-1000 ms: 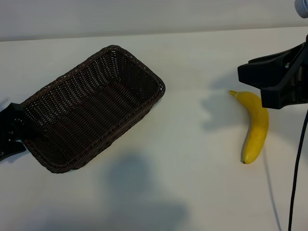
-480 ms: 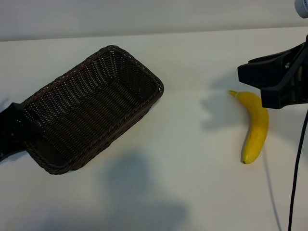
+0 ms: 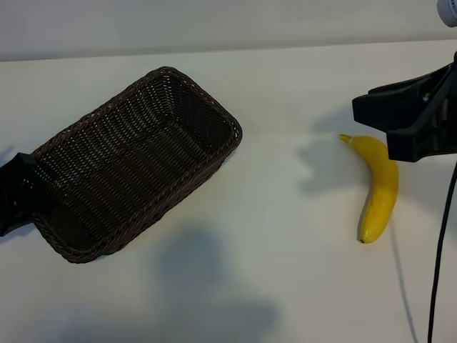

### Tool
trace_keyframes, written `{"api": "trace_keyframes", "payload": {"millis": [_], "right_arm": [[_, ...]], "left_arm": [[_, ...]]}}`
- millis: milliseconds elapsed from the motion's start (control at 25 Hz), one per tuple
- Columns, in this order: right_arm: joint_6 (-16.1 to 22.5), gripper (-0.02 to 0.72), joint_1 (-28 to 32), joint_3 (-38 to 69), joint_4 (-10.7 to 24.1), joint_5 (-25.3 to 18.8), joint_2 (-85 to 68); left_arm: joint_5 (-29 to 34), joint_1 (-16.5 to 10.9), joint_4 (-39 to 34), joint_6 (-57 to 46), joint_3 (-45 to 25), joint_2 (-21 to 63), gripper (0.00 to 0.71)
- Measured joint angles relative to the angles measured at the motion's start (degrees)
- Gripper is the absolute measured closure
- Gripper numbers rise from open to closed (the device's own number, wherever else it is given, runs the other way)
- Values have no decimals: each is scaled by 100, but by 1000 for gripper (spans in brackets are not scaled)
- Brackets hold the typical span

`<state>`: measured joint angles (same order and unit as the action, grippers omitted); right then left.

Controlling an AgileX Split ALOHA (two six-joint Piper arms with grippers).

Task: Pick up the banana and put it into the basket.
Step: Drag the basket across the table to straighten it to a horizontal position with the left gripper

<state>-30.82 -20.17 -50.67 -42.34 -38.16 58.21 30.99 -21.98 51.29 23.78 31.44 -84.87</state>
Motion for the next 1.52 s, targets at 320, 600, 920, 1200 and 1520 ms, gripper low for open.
{"api": "trace_keyframes", "payload": {"millis": [320, 600, 920, 1200, 1520], "right_arm": [[0, 456, 0, 0, 0, 0, 0], [0, 456, 0, 0, 0, 0, 0], [0, 456, 0, 0, 0, 0, 0], [0, 456, 0, 0, 0, -5, 0], [0, 456, 0, 0, 0, -63, 0]], "left_arm": [[1089, 0, -267, 102, 916, 400, 536], [1818, 0, -493, -44, 1560, 431, 536], [2183, 0, -758, -5, 2005, 106, 536], [2289, 447, -959, 198, 2575, -453, 536], [2358, 1218, -948, 117, 3415, -1144, 536]]}}
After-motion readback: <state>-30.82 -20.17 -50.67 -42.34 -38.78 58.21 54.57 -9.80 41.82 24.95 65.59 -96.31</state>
